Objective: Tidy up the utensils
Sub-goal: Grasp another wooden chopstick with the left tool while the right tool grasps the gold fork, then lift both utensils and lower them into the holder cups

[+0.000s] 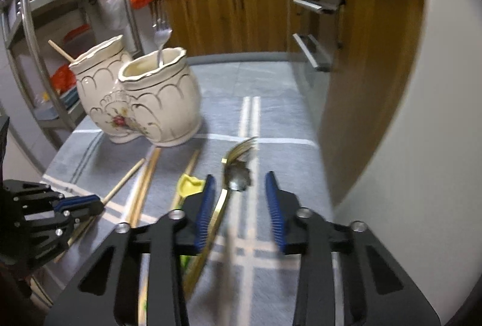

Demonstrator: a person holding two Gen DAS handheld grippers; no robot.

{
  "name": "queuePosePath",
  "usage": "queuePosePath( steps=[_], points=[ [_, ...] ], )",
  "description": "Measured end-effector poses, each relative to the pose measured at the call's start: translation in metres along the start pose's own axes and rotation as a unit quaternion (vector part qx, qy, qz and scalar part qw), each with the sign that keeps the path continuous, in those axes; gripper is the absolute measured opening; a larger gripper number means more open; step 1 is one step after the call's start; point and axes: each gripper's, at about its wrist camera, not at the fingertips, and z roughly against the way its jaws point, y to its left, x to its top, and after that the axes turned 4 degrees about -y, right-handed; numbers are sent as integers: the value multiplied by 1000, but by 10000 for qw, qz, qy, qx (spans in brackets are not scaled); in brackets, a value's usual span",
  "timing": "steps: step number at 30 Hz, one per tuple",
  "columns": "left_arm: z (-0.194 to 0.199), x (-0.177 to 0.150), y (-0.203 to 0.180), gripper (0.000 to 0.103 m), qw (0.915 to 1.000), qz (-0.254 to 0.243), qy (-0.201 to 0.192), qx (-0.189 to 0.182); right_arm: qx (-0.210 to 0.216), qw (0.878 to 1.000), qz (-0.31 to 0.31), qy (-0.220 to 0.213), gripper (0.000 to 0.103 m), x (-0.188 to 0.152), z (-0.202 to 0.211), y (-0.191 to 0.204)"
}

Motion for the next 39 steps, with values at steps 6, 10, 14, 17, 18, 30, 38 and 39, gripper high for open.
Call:
queuePosePath(
  steps=[6, 10, 14, 17, 18, 30, 38, 39],
  points=[
    [2, -7, -1, 4, 9998, -204, -6, -28, 53, 9997, 115, 200, 18, 8, -18, 9],
    [3, -9, -2, 6, 9997, -183, -99, -94, -38, 9992, 108, 374, 14, 10, -32, 9],
    [6, -15, 1, 6, 9996, -145, -179, -177, -108, 9986, 131, 502, 10, 9, -44, 9],
    [9, -16, 4, 6, 9994, -152, -200, -216, -121, 9985, 194, 502, 6, 10, -45, 12],
    [9, -16, 5, 6, 9994, -159, -204, -230, -119, 9985, 208, 501, 5, 10, -45, 12],
    [34, -21, 21, 4, 9955, -206, -645, -658, 6, 9990, 220, -384, 4, 12, 15, 24],
    [79, -22, 30, 4, 9837, -319, -1610, -734, -37, 9932, 240, -1143, 4, 11, 70, 30],
    [84, -22, 31, 4, 9817, -318, -1728, -729, -39, 9918, 275, -1249, 4, 10, 77, 32]
  ],
)
